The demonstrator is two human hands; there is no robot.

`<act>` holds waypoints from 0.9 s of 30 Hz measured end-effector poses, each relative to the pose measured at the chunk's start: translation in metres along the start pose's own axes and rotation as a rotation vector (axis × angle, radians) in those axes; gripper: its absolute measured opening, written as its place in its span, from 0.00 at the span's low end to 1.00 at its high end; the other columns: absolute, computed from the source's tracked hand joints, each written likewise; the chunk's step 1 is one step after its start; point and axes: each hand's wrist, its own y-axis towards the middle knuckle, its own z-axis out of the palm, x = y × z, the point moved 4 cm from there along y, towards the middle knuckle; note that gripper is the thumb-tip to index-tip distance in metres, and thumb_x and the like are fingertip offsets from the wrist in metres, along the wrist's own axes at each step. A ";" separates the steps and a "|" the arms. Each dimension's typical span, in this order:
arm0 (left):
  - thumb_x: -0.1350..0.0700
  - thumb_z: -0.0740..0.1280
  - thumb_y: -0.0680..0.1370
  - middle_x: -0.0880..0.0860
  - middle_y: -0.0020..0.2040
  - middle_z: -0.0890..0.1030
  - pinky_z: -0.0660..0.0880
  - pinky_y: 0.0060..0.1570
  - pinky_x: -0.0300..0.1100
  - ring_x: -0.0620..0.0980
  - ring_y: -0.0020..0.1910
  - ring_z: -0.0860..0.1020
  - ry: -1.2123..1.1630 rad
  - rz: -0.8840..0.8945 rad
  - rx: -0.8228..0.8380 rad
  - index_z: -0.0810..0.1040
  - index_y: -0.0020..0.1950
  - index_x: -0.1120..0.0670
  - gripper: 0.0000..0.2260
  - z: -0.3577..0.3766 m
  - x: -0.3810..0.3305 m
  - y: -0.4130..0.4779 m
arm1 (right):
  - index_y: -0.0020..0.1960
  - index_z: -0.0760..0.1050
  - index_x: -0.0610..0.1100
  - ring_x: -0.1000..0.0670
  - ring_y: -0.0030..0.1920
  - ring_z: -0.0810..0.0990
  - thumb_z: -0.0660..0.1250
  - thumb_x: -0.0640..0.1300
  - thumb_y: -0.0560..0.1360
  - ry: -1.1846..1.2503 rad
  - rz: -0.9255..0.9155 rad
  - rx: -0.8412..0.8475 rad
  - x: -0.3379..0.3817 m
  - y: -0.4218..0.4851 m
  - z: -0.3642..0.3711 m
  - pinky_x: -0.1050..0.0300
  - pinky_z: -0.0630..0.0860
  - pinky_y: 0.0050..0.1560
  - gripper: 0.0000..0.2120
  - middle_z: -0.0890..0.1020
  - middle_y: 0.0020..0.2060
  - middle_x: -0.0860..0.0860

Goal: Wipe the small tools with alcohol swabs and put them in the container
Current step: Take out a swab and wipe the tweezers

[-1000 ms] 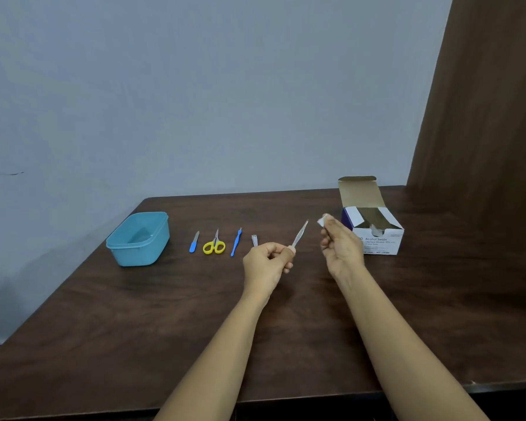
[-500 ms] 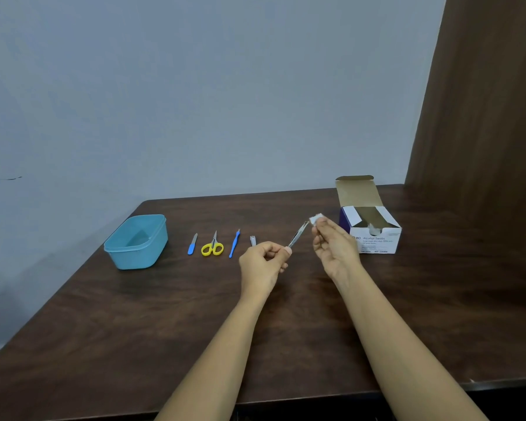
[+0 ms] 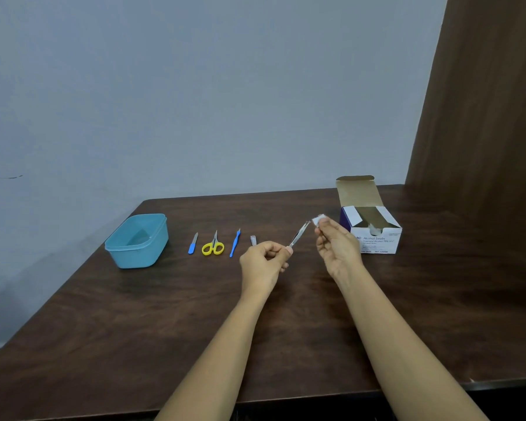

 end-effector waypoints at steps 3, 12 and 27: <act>0.53 0.72 0.74 0.50 0.33 0.82 0.75 0.33 0.29 0.38 0.28 0.77 -0.001 0.004 0.003 0.83 0.42 0.54 0.05 0.000 0.000 0.001 | 0.46 0.79 0.42 0.55 0.38 0.77 0.68 0.33 0.74 0.001 0.003 0.015 0.000 -0.001 0.000 0.64 0.74 0.40 0.05 0.81 0.39 0.48; 0.54 0.72 0.75 0.51 0.34 0.82 0.74 0.32 0.27 0.40 0.29 0.78 0.004 -0.008 0.009 0.83 0.42 0.54 0.04 -0.001 -0.002 0.000 | 0.48 0.79 0.41 0.56 0.36 0.77 0.69 0.34 0.74 -0.066 0.002 0.064 -0.002 0.001 0.003 0.65 0.73 0.39 0.05 0.81 0.37 0.48; 0.52 0.72 0.75 0.50 0.32 0.82 0.75 0.34 0.30 0.39 0.29 0.78 -0.001 -0.007 -0.015 0.83 0.43 0.55 0.06 -0.001 -0.001 0.002 | 0.50 0.81 0.42 0.56 0.36 0.76 0.70 0.38 0.74 -0.324 0.008 0.127 -0.008 0.004 0.005 0.64 0.71 0.36 0.05 0.81 0.37 0.50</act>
